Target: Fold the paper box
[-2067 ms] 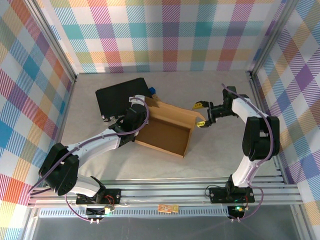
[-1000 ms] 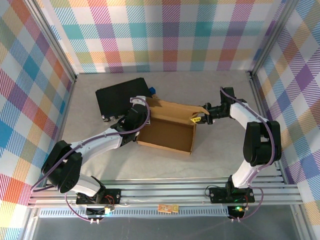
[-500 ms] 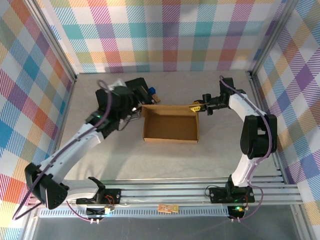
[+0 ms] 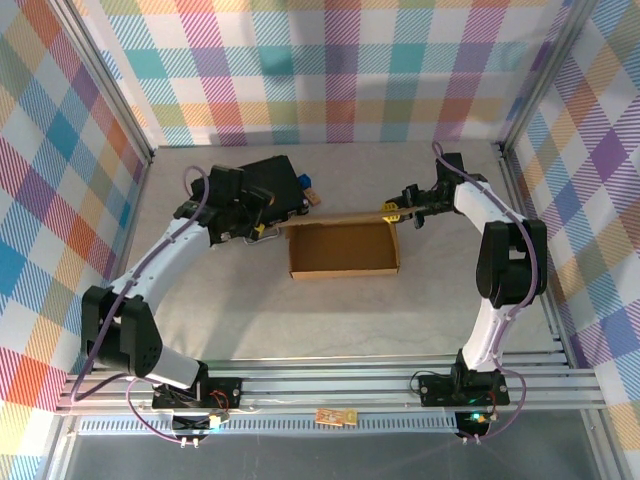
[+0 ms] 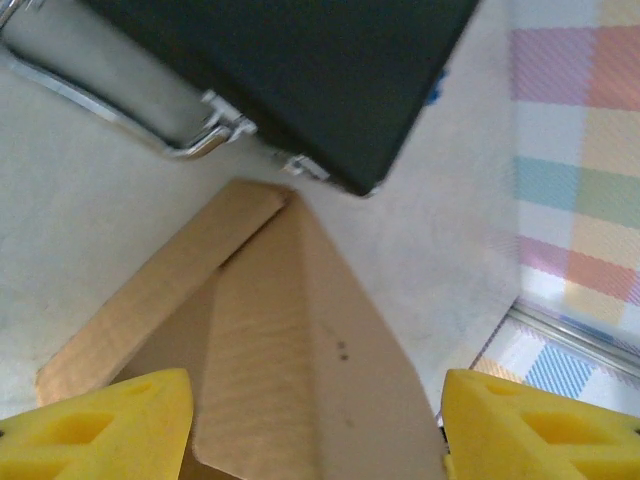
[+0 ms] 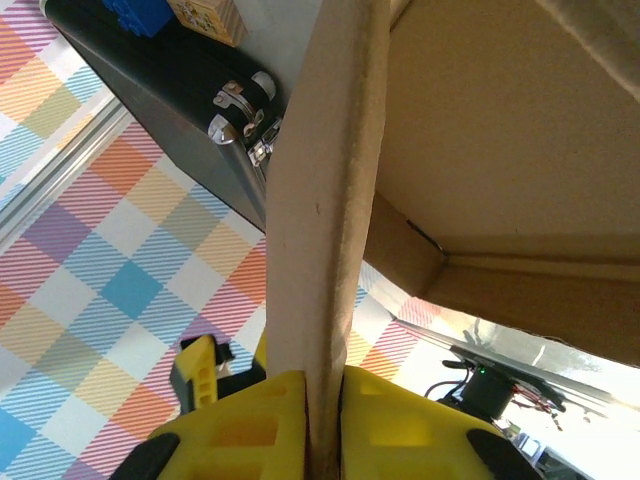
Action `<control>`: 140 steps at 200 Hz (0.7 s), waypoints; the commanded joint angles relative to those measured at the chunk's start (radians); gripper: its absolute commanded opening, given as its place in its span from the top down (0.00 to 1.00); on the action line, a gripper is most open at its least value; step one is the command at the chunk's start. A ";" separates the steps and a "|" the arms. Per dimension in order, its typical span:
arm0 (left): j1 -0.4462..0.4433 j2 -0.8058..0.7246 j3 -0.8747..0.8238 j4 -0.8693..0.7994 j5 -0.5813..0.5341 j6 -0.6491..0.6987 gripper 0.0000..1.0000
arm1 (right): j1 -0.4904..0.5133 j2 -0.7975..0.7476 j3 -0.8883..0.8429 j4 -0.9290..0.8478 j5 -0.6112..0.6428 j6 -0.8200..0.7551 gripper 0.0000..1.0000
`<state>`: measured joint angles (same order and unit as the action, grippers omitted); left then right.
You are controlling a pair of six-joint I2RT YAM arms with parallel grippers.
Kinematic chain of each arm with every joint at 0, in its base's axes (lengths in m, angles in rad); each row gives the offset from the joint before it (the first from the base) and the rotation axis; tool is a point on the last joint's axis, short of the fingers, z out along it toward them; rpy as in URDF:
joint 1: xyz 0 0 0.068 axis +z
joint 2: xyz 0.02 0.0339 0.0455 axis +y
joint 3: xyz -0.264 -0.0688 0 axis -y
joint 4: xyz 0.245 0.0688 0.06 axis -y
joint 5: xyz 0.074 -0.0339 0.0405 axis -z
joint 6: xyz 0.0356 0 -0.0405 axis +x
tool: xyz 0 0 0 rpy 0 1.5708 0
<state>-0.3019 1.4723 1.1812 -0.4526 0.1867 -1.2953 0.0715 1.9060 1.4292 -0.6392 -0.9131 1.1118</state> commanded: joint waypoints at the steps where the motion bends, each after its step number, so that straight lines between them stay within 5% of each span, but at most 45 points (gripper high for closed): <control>1: -0.012 0.002 -0.008 0.096 0.074 -0.073 0.34 | -0.006 0.023 0.023 -0.025 -0.009 -0.045 0.88; 37: -0.051 0.052 -0.046 0.222 0.116 -0.111 0.41 | -0.006 0.040 0.037 -0.055 -0.010 -0.095 0.87; 140: -0.089 0.062 -0.160 0.205 0.117 -0.001 0.60 | -0.007 0.087 0.109 -0.253 0.135 -0.463 0.77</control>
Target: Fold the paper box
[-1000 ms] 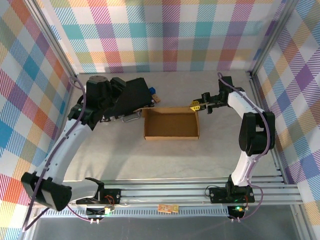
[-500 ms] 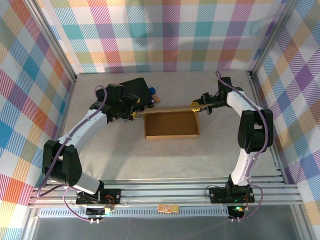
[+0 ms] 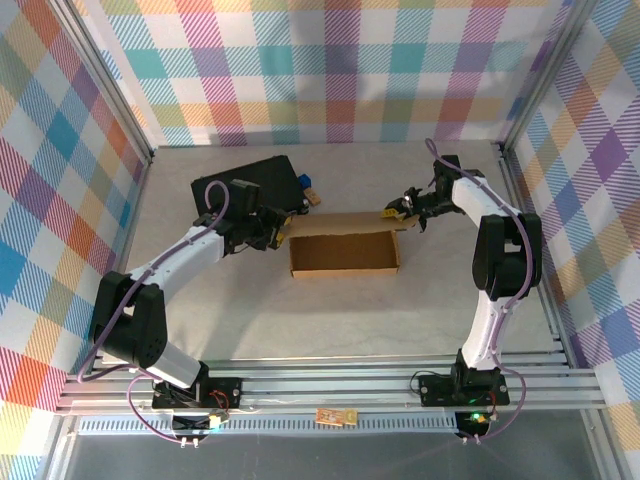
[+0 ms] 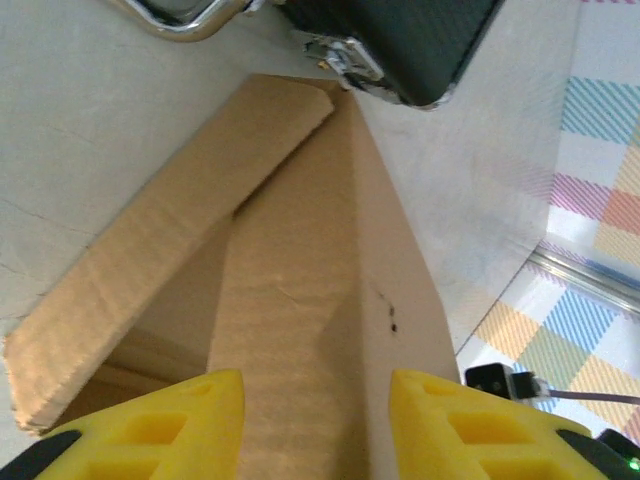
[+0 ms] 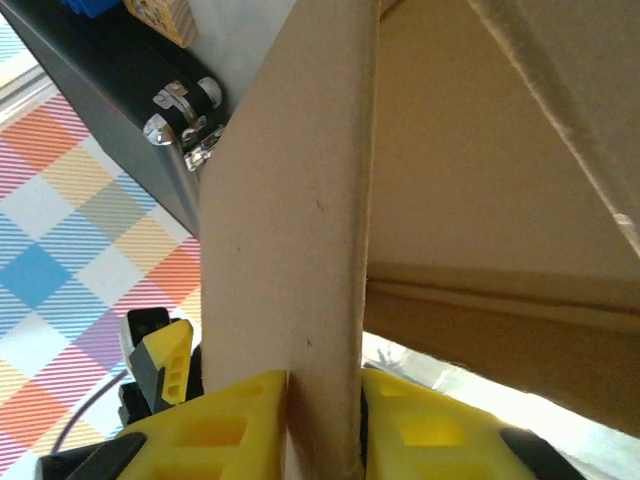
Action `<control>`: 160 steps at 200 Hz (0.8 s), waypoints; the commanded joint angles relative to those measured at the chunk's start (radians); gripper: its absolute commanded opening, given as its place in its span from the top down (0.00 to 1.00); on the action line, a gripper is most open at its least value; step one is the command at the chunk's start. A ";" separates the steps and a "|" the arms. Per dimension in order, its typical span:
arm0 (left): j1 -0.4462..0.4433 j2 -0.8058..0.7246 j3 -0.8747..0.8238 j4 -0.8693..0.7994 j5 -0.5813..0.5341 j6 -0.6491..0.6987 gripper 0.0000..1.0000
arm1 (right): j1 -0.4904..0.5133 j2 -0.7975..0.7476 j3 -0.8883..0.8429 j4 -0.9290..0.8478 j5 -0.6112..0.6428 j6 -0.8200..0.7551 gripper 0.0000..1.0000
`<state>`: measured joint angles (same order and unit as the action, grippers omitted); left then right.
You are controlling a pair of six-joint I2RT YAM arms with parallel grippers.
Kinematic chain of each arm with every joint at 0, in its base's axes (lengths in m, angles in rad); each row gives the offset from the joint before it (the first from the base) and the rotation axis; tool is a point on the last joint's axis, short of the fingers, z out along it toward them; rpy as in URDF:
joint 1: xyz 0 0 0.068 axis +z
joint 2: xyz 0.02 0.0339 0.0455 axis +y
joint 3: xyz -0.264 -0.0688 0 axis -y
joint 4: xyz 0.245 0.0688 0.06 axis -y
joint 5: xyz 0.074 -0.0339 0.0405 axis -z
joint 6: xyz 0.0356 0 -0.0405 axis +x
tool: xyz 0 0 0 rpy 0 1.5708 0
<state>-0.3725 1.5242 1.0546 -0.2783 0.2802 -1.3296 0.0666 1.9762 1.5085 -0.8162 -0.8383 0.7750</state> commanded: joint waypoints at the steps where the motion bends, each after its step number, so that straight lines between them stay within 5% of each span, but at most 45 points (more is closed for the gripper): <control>1: -0.018 0.011 -0.034 0.032 0.024 0.034 0.60 | -0.001 0.017 0.030 -0.076 0.062 -0.129 0.77; 127: -0.059 0.067 -0.071 0.014 -0.006 0.121 0.69 | 0.016 0.047 0.102 -0.163 0.141 -0.253 0.77; 160: -0.063 0.096 -0.080 0.013 -0.002 0.162 0.69 | 0.021 0.059 0.141 -0.224 0.200 -0.302 0.63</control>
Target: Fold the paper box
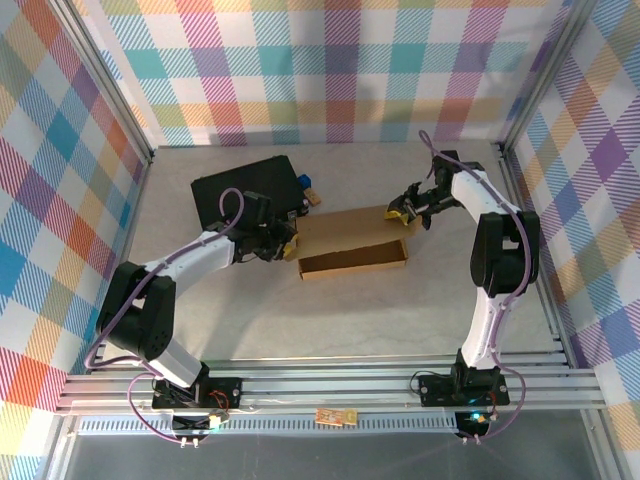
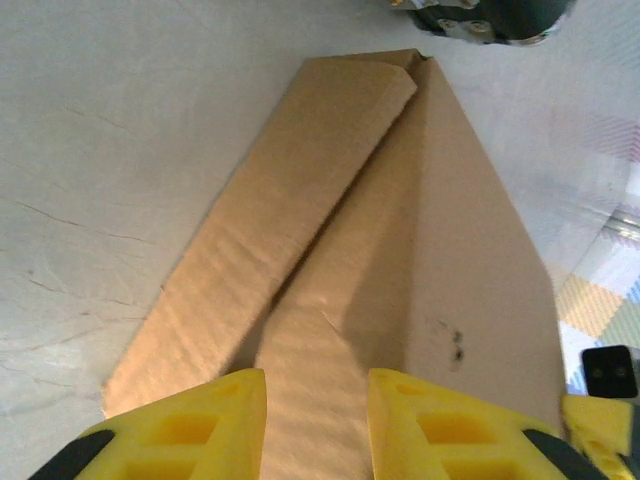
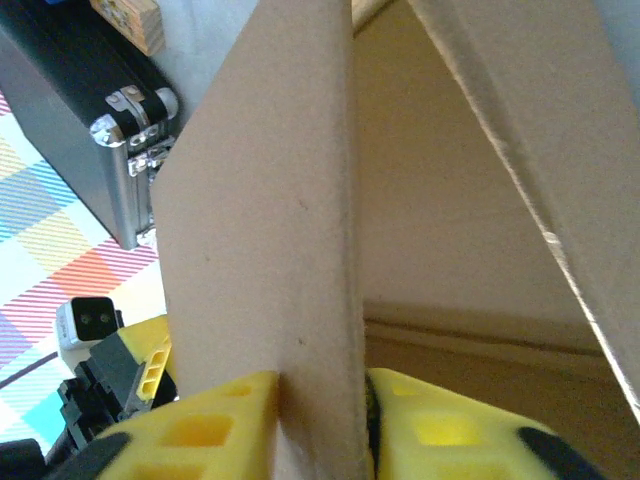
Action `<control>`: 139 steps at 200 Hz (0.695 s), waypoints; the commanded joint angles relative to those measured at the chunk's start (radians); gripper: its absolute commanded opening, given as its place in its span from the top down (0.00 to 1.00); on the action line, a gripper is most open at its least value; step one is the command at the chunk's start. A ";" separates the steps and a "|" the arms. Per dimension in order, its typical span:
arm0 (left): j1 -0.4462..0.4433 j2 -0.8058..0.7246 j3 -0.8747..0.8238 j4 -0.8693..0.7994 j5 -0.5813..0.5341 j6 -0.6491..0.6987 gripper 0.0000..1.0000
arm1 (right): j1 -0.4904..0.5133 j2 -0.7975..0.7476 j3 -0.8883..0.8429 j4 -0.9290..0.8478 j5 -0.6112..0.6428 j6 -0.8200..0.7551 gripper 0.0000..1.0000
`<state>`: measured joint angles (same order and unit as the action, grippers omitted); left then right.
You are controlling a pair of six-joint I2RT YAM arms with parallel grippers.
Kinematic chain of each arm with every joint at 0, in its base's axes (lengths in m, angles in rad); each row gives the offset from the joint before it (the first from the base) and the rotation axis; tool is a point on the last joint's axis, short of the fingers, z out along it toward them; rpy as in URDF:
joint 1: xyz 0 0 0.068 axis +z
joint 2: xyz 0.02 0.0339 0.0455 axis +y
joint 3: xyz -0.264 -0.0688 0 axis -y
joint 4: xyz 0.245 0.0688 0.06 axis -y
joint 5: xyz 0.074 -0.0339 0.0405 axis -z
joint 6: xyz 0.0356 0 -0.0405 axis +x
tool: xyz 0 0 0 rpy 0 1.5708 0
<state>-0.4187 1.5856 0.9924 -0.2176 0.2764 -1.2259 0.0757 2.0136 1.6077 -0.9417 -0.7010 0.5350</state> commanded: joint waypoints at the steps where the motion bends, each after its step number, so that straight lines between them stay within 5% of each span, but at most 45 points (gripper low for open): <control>1: -0.017 0.035 -0.016 -0.048 0.002 0.060 0.69 | 0.012 0.022 0.044 -0.102 0.065 -0.064 0.62; 57: -0.020 0.060 -0.006 -0.098 -0.025 0.106 0.70 | 0.010 0.017 0.115 -0.223 0.233 -0.137 0.45; 95: -0.022 0.019 0.010 -0.132 -0.072 0.114 0.70 | 0.022 0.012 0.120 -0.238 0.268 -0.153 0.48; 139: -0.017 -0.087 0.072 -0.264 -0.178 0.134 0.57 | 0.035 -0.003 0.105 -0.227 0.325 -0.168 0.56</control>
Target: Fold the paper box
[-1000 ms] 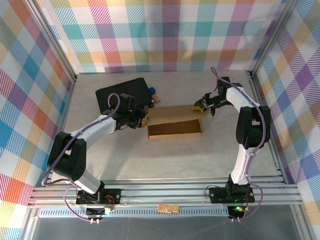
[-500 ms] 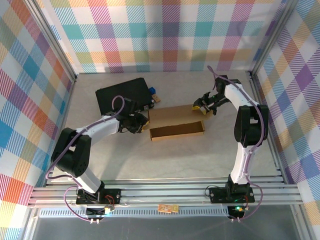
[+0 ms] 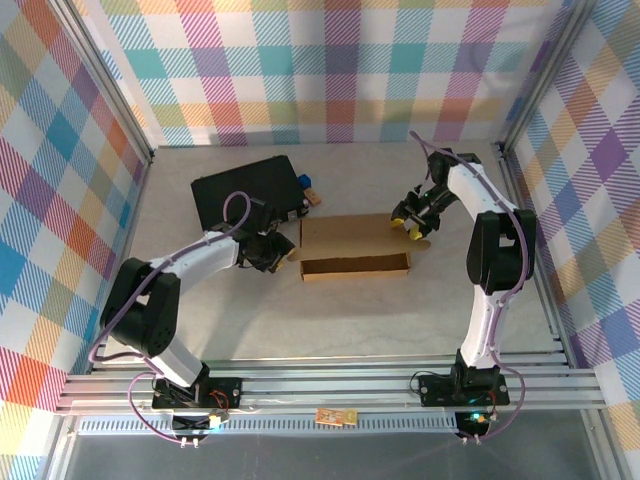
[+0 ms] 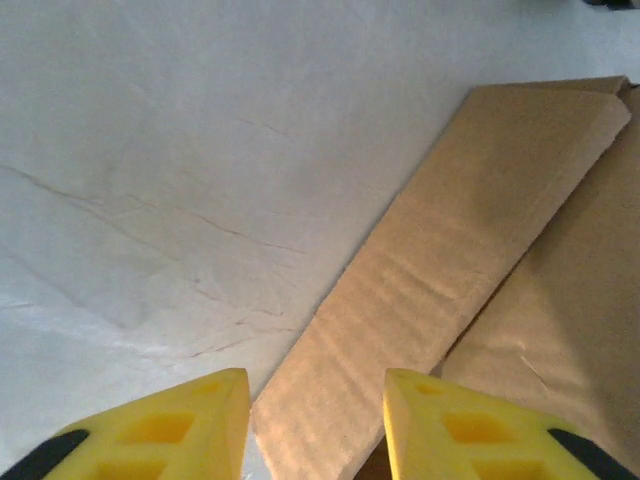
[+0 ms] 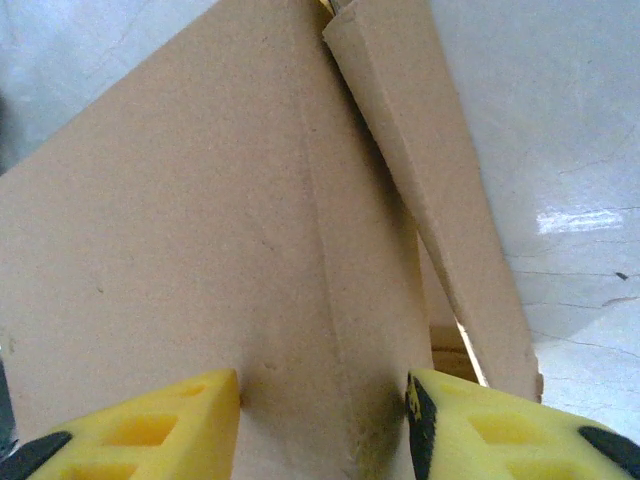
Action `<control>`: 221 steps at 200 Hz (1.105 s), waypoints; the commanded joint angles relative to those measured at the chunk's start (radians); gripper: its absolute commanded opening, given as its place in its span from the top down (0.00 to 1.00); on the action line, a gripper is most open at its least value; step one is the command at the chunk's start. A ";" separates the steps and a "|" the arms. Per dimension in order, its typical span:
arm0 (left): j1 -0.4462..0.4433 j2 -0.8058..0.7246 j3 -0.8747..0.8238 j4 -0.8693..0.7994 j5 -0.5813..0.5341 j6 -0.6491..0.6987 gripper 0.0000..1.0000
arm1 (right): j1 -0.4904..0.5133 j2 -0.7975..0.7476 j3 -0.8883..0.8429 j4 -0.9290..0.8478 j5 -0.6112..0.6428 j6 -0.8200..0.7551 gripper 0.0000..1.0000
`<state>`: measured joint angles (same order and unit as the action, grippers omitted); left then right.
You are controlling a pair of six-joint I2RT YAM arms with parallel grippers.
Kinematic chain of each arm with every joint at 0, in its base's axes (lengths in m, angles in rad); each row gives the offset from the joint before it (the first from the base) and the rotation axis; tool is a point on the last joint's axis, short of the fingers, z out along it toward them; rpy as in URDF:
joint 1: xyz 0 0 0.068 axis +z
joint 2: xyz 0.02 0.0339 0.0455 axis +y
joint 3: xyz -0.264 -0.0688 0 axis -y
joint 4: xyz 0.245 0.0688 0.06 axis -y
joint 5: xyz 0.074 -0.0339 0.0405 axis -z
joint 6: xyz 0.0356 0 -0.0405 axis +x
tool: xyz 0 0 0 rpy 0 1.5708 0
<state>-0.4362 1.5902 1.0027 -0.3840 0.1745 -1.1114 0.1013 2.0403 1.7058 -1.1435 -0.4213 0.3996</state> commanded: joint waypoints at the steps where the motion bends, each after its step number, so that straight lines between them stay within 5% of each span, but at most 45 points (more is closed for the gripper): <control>1: 0.001 -0.093 0.064 -0.098 -0.076 0.019 0.57 | 0.009 -0.029 0.006 -0.026 0.046 -0.034 0.56; 75: -0.050 0.035 0.162 -0.128 0.058 0.115 0.47 | 0.053 -0.027 0.021 -0.044 0.150 -0.074 0.59; 221: -0.091 0.153 0.136 -0.159 -0.029 0.252 0.57 | 0.059 -0.137 0.029 -0.048 0.259 -0.048 0.50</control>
<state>-0.5167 1.7313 1.1522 -0.5060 0.1703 -0.8867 0.1631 1.9942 1.7115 -1.1622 -0.2077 0.3367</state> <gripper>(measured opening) 0.436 0.493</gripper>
